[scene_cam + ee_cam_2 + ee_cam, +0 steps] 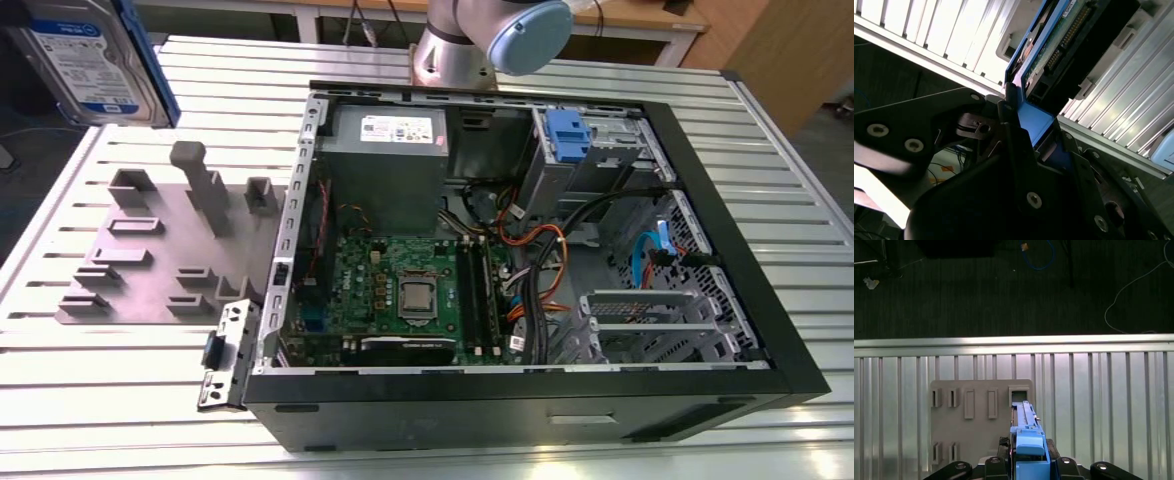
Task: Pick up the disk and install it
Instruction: 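Pick up the disk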
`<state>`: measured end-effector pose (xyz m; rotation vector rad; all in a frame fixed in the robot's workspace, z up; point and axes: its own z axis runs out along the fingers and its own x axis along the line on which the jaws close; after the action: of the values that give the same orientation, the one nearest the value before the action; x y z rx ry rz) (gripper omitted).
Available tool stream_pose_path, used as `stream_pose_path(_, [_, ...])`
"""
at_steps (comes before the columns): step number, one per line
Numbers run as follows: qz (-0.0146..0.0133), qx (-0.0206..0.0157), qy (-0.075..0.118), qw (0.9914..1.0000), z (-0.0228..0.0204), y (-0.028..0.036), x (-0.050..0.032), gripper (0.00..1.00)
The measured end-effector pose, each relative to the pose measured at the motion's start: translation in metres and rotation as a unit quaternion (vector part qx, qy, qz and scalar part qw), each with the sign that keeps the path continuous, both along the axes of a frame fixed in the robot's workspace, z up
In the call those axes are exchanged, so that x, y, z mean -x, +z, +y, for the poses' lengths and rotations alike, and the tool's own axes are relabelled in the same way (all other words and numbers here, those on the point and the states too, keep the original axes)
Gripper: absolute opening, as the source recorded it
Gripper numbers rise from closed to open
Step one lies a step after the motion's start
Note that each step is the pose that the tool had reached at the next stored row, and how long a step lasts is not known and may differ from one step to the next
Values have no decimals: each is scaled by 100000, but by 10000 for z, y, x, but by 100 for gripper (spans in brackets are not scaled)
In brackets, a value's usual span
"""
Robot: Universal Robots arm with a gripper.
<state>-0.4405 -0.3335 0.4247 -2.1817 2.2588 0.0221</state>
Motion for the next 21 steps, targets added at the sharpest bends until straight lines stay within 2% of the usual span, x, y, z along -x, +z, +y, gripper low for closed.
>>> stream_pose_path(21, [1,1,-2,100000,0,84,0,37])
